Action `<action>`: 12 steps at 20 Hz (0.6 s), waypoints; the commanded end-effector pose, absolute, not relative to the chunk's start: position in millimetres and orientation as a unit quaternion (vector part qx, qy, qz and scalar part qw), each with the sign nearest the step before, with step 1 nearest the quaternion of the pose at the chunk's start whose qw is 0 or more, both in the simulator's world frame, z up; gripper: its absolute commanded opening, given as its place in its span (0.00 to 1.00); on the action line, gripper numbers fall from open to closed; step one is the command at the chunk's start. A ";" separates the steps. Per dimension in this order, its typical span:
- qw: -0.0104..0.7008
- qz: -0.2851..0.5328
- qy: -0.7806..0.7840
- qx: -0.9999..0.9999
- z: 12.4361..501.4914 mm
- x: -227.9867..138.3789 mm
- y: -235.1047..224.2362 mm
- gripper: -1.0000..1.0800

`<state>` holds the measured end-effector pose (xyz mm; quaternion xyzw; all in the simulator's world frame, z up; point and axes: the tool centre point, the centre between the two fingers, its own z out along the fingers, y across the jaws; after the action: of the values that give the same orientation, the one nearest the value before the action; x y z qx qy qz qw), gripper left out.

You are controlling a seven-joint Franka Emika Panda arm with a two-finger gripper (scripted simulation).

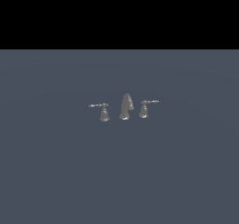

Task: Turn on the faucet by rotating a designated handle.

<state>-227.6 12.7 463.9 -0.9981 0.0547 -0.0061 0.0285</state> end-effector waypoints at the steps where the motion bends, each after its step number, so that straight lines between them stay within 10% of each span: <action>1: 0.028 -0.006 0.075 -0.997 451.4 -215.5 16.0 0.00; 12: 0.025 -0.005 0.192 -0.981 380.0 -143.0 24.4 0.00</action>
<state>-153.5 24.0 390.6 -0.9843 0.1745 -0.0045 0.0248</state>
